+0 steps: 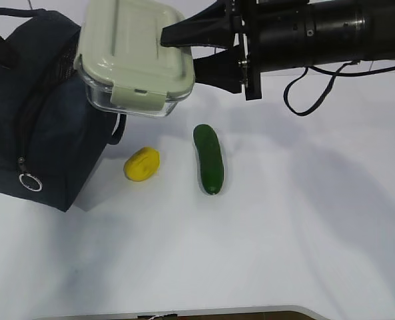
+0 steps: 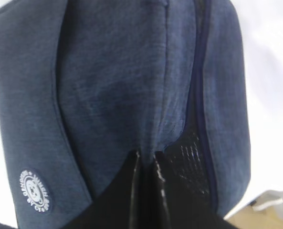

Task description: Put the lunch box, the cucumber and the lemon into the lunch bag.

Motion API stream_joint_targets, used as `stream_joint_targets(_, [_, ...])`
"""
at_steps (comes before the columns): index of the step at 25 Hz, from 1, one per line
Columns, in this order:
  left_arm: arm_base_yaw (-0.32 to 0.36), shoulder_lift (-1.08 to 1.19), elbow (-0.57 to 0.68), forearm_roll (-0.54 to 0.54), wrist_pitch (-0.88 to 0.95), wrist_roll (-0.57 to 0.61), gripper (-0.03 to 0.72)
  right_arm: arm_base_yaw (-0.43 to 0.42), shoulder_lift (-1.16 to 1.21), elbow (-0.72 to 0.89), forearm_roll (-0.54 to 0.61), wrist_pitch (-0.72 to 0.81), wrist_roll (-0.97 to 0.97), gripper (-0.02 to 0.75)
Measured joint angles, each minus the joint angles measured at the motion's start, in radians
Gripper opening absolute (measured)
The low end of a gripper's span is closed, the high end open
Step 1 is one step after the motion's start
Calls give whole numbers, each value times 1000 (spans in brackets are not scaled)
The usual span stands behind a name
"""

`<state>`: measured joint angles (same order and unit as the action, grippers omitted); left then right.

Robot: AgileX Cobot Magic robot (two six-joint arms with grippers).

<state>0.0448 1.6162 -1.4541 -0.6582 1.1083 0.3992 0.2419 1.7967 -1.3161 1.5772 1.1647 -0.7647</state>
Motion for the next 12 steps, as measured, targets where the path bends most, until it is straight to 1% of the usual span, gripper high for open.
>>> stream_joint_targets(8, [-6,-16,0,-12,36,21,-8,48,2,0,88,-35,0,390])
stream_joint_targets(12, [-12,-24,0,-20,36,23,-8,71,4,0,101,-70,0,390])
